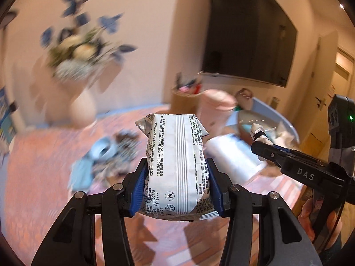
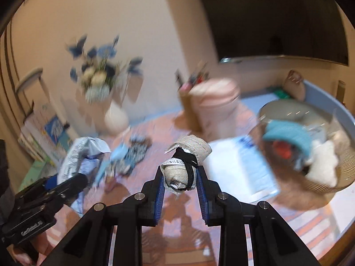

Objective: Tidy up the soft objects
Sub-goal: 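Carry the white packet and beige hair tie to the amber bowl and release both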

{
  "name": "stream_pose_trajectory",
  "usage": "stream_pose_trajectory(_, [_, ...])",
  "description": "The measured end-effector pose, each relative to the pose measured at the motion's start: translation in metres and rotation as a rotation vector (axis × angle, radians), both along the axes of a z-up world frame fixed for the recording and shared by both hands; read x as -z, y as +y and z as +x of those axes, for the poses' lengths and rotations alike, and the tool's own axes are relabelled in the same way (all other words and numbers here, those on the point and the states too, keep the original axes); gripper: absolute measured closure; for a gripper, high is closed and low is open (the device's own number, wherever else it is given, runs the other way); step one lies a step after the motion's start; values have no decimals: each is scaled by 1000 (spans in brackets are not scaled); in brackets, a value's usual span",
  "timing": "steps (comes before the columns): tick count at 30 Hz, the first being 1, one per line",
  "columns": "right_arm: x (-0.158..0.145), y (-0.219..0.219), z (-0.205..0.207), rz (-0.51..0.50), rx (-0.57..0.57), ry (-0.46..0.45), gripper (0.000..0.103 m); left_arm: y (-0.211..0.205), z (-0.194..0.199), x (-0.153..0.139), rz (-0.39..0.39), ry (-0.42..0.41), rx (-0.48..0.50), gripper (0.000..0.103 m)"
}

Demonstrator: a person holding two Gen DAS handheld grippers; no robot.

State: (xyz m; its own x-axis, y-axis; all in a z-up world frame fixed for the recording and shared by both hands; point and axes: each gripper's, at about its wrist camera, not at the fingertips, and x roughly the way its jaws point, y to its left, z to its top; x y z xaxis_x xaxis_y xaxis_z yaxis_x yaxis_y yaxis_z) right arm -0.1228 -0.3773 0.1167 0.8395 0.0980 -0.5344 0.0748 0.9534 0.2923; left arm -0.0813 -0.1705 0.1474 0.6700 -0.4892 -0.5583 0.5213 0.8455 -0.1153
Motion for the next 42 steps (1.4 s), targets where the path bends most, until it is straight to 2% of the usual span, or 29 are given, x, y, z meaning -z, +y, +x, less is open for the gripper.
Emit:
stream_pose_trajectory(6, [-18,-66,-20,-37,167,-45,77,-82,9,-26,2,-17,141,56])
stream_pose_trajectory(11, [-19,-144,-30,33,331,-16,77,-151,17,-30,23,3,230,56])
stream_pose_trajectory(14, [-16,-181,-33,81,393,-2,77,-187,26,-30,17,26,272,56])
stream_pose_trajectory(19, [-8,-214,-20,118,437,38,77,-239,37,-25,50,30,312,56])
stream_pose_trajectory(22, [-2,-227,-5,133,440,62,77,-262,48,-18,42,90,340,56])
stream_pose_trajectory(24, [1,-233,4,143,445,72,76,-275,54,-13,52,99,341,56])
stream_pose_trajectory(29, [3,-240,10,158,442,80,74,-291,66,-4,66,118,346,52])
stream_pose_trajectory(31, [6,-243,12,183,416,87,63,-294,70,0,65,127,332,46])
stream_pose_trajectory(32, [7,-243,12,194,404,89,47,-294,71,1,66,135,327,36])
stream_pose_trajectory(33, [8,-244,11,199,403,84,43,-295,73,2,63,143,329,31])
stream_pose_trajectory(34, [7,-243,7,195,403,74,43,-292,73,1,51,155,340,27])
stream_pose_trajectory(36, [4,-241,0,191,396,61,43,-285,70,-1,33,162,369,27])
stream_pose_trajectory(42, [-7,-228,-20,190,380,34,43,-250,46,-26,9,99,397,27])
